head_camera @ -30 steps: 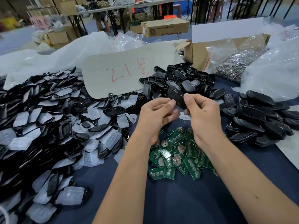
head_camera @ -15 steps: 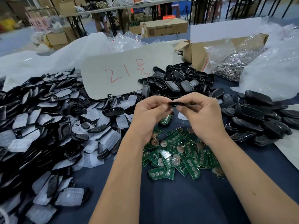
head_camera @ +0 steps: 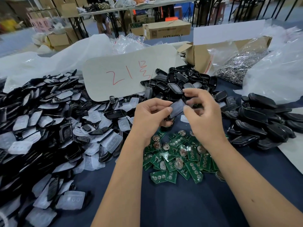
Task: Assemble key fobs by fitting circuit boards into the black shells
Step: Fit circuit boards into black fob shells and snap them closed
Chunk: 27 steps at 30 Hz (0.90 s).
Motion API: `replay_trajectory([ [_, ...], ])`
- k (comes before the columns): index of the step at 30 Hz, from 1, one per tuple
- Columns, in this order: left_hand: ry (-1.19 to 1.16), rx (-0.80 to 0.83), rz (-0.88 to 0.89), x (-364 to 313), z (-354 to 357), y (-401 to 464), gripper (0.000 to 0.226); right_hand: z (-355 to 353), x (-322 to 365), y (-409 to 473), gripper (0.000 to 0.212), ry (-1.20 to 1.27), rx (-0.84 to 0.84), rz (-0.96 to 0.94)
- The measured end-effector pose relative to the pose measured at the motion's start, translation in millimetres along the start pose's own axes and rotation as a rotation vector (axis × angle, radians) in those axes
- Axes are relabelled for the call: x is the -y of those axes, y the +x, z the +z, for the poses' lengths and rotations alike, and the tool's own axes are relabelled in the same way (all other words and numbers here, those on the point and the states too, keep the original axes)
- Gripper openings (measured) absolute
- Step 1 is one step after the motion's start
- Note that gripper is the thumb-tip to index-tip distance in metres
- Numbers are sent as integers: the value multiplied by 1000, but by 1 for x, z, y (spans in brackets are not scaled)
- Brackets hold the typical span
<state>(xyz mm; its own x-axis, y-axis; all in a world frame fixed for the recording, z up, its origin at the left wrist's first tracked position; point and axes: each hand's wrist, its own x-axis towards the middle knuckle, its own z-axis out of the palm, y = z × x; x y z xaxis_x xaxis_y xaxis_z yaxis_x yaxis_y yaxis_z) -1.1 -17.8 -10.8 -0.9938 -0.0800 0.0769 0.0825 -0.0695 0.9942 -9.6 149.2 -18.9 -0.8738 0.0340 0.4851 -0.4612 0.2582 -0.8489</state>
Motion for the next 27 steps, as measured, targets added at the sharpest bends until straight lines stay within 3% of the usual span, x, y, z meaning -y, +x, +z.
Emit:
replay_trajectory([
  [2, 36, 12, 51, 2, 0, 1, 18, 1, -3, 1, 22, 155, 45, 181],
  [5, 53, 43, 81, 3, 2, 0, 20, 1, -6, -1, 13, 255, 70, 262],
  [13, -10, 52, 37, 4, 13, -1, 20, 0, -1, 2, 26, 485, 54, 432],
  [20, -81, -1, -77, 1, 13, 0, 24, 1, 0, 3, 27, 548, 80, 468],
  [27, -65, -61, -125, 3, 11, 2, 27, 5, 0, 2, 21, 418, 94, 408],
])
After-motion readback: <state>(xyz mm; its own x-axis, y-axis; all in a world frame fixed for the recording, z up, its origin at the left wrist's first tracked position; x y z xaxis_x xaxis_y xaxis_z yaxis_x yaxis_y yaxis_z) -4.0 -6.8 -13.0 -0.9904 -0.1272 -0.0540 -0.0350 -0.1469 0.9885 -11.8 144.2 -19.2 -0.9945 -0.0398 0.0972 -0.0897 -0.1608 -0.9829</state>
